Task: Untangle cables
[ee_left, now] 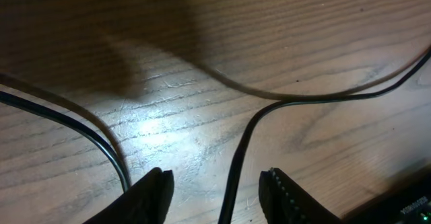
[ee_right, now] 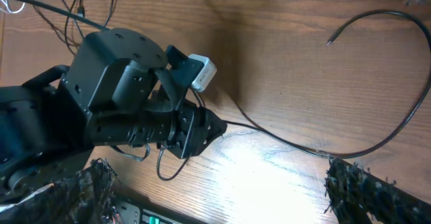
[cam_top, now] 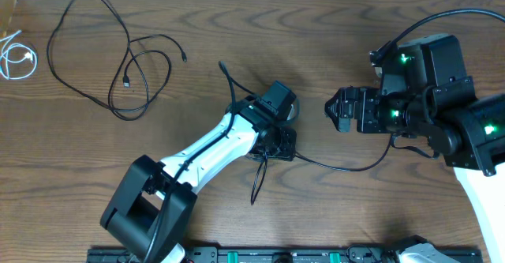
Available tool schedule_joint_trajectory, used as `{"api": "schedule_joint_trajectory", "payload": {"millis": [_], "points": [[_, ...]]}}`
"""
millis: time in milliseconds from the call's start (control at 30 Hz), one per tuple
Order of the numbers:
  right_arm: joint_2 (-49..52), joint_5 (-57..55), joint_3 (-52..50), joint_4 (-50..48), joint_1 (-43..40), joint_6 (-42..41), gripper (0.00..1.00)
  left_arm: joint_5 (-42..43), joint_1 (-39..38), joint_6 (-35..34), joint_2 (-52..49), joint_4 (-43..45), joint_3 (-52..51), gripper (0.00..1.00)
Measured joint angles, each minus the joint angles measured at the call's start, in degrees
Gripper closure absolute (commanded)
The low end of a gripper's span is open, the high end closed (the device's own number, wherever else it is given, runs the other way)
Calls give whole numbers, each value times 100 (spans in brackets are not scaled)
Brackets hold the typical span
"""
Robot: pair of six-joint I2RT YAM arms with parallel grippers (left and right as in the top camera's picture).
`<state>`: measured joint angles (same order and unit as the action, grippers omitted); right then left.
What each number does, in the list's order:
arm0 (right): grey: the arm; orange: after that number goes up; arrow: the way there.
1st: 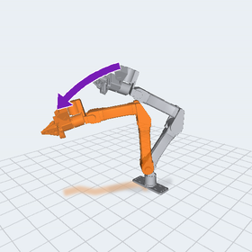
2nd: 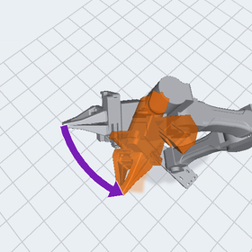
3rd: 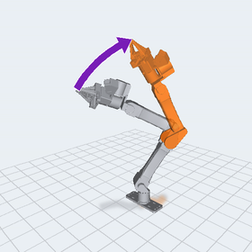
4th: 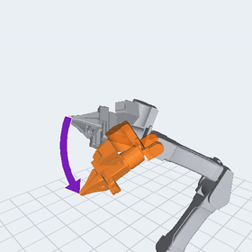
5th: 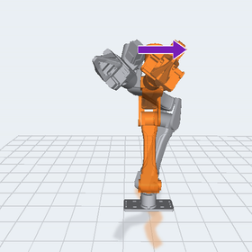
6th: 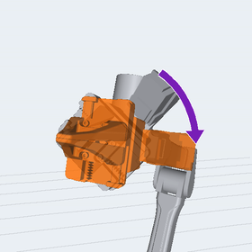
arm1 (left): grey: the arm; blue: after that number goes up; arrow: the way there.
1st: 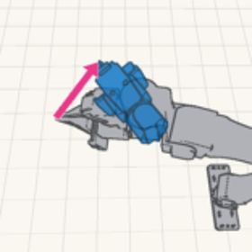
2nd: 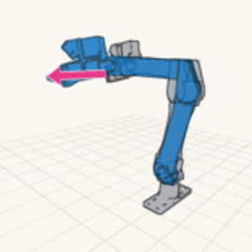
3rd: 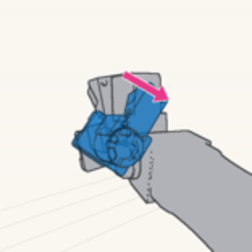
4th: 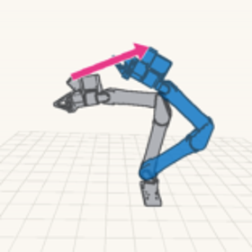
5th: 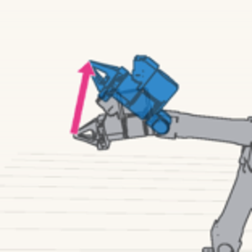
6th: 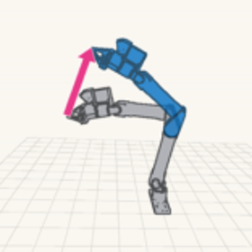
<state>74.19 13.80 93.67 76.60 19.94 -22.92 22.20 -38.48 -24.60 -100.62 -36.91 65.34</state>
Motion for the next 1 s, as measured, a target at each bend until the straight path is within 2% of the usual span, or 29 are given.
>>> {"api": "schedule_joint_trajectory", "payload": {"millis": [167, 367, 600, 833, 867, 900, 933, 1000], "points": [[0, 15, 0, 4, 0, -2, 1, 2, 0, -76, -7, 122, 0, 58], [0, 20, 0, 9, 0, -2, 1, 2, 0, -105, -7, 258, 0, 66], [0, 35, 0, 9, 0, -2, 1, 2, 0, -109, -7, 256, 0, 69], [0, 129, 0, 9, 0, 0, 1, -4, 0, -111, -7, 256, 0, 78], [0, 149, 0, 9, 0, 0, 1, -4, 0, -116, -7, 258, 0, 80], [0, 155, 0, 9, 0, 0, 1, -4, 2, -116, -7, 258, 0, 89], [0, 170, 0, 9, 0, 0, 1, -7, 0, -116, -7, 258, 0, 92], [0, 186, 0, 9, 0, 0, 1, -2, 0, -105, -7, 258, 0, 92]]}}
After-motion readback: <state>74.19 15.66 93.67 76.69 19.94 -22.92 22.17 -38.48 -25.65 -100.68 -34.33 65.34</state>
